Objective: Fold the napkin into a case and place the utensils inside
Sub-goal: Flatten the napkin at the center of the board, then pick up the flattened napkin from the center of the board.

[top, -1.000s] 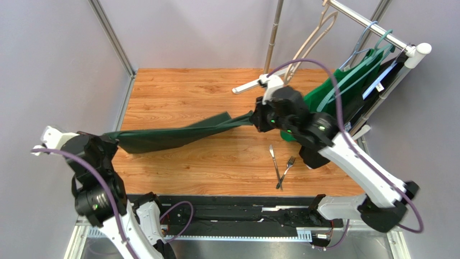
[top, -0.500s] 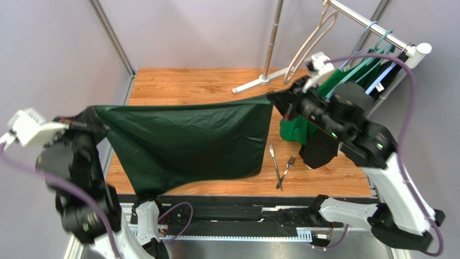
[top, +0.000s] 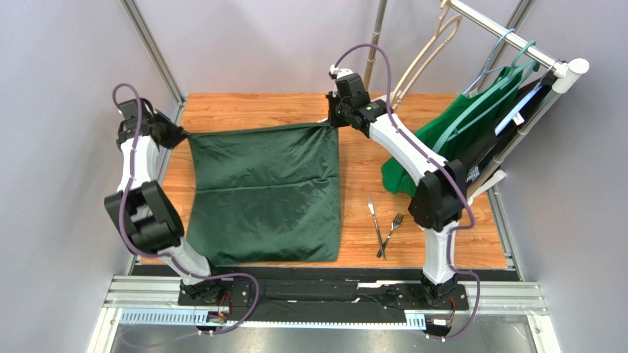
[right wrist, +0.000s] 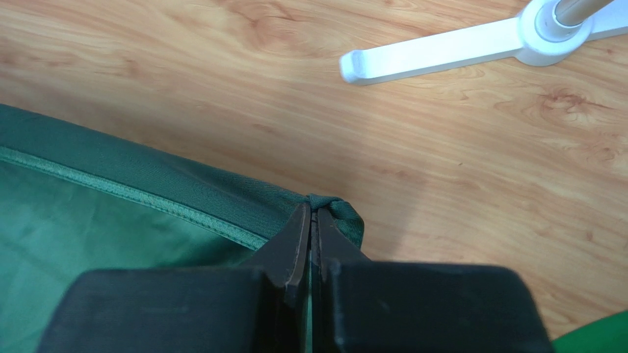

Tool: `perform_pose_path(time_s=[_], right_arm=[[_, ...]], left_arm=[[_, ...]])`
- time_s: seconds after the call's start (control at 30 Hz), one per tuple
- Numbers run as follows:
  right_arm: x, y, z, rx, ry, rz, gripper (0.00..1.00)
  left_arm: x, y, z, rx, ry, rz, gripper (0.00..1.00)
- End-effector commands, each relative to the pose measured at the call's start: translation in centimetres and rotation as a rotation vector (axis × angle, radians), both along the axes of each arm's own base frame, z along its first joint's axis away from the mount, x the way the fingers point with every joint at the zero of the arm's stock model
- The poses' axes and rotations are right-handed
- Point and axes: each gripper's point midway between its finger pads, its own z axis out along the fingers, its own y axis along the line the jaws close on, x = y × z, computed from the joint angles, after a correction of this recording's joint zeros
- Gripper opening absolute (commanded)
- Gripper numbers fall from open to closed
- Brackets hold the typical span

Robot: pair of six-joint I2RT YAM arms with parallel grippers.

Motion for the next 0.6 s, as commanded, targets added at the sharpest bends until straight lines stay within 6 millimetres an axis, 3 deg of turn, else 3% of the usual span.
perform_pose_path(time_s=[0.0,0.03,0.07,0.13,0.17,0.3,0.43,0.47,0.53,0.57], right_arm=[[4.8,-0.1,3.3,-0.013,-0.170,-0.015,0.00],[5.3,0.0,2.3,-0.024,-0.162,-0.010,0.00],[6.0,0.2,0.6,-0.035,-0.142,-0.007,0.00],[6.8,0.5,-0.4,-0.037,-0.139,0.001,0.00],[7.3,0.5,-2.0,-0.052,-0.117,-0.002,0.00],[7.8,0.9,-3.3,-0.052,-0.102,0.016,0.00],[7.2,0.9,-3.4,-0.037,-0.075,0.021,0.00],[6.7,0.8,-4.2,-0.036,-0.049,0.019,0.00],[5.8,0.0,-3.7,-0.039,-0.035,-0.002,0.00],[4.8,-0.4,-4.9,-0.046,0.009,-0.010,0.00]], left_arm=[[5.2,-1.5,2.7,-0.002,-0.149,-0.116,0.00],[5.8,-1.6,1.3,-0.006,-0.123,-0.120,0.00],[6.2,-1.8,0.7,0.001,-0.108,-0.118,0.00],[7.0,-1.9,-0.5,-0.016,-0.089,-0.121,0.00],[7.3,-1.9,-0.8,-0.028,-0.086,-0.127,0.00],[7.7,-1.5,-1.6,0.002,-0.054,-0.129,0.00],[6.7,-1.5,-1.8,0.013,0.000,-0.124,0.00],[6.2,-1.3,-2.1,0.015,0.022,-0.113,0.00],[4.3,-2.2,-3.2,-0.016,0.103,-0.112,0.00],[3.6,-2.8,-3.5,-0.032,0.123,-0.128,0.00]])
